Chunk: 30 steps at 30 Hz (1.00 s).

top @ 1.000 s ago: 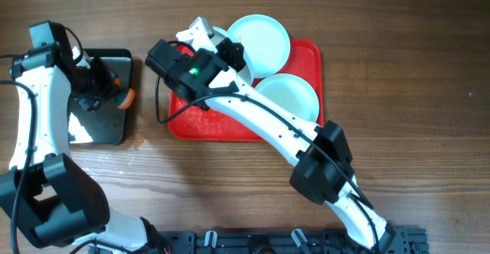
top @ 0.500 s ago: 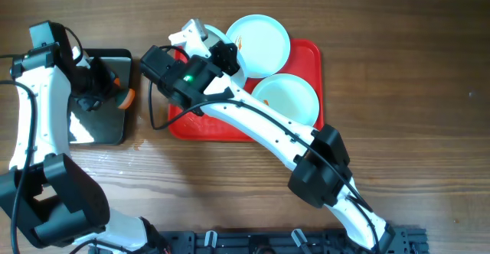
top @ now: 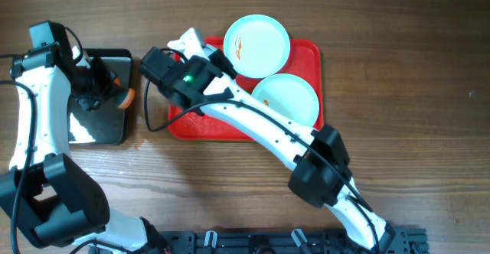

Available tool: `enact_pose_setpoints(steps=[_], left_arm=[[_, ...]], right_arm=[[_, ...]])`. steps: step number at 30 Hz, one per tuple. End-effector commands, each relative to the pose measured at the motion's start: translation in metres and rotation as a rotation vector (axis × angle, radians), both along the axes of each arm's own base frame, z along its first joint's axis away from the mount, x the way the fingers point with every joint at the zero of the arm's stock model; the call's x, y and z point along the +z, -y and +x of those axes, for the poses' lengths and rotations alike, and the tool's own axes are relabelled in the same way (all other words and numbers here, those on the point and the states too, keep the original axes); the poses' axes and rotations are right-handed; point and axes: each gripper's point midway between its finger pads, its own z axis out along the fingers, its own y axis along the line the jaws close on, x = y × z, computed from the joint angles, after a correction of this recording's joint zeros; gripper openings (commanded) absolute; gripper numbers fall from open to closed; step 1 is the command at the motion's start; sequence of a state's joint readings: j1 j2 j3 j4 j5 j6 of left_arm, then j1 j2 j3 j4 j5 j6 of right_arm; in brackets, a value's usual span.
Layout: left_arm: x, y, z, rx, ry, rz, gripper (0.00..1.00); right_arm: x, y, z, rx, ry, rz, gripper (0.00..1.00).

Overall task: Clean dirty plates on tray and stack at the side
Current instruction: 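Carry the top plate right and set it on the table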

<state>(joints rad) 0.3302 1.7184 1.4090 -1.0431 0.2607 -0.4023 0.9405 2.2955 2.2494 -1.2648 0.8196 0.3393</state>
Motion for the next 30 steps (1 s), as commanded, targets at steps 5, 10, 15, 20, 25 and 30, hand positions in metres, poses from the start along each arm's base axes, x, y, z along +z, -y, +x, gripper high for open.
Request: enact_pose_setpoints(steps=[5, 10, 15, 20, 25, 30], left_arm=[[0.005, 0.007, 0.002, -0.010, 0.016, -0.016, 0.04], [0.006, 0.024, 0.006, -0.067, 0.024, -0.012, 0.04], [0.006, 0.041, 0.009, -0.117, 0.029, -0.010, 0.04], [0.006, 0.054, 0.012, -0.156, 0.036, -0.004, 0.04], [0.006, 0.060, 0.014, -0.194, 0.044, 0.010, 0.04], [0.006, 0.060, 0.014, -0.194, 0.045, 0.011, 0.04]], right_arm=[[0.075, 0.107, 0.035, -0.175, -0.251, 0.631, 0.04], [0.047, 0.257, 0.057, -0.384, -0.405, 0.790, 0.04], [-0.001, 0.392, 0.052, -0.750, -0.358, 0.896, 0.04], [-0.062, 0.463, 0.021, -0.948, -0.366, 0.926, 0.05], [-0.114, 0.486, -0.004, -1.033, -0.375, 0.914, 0.04], [-0.114, 0.451, 0.009, -0.931, -0.419, 1.089, 0.21]])
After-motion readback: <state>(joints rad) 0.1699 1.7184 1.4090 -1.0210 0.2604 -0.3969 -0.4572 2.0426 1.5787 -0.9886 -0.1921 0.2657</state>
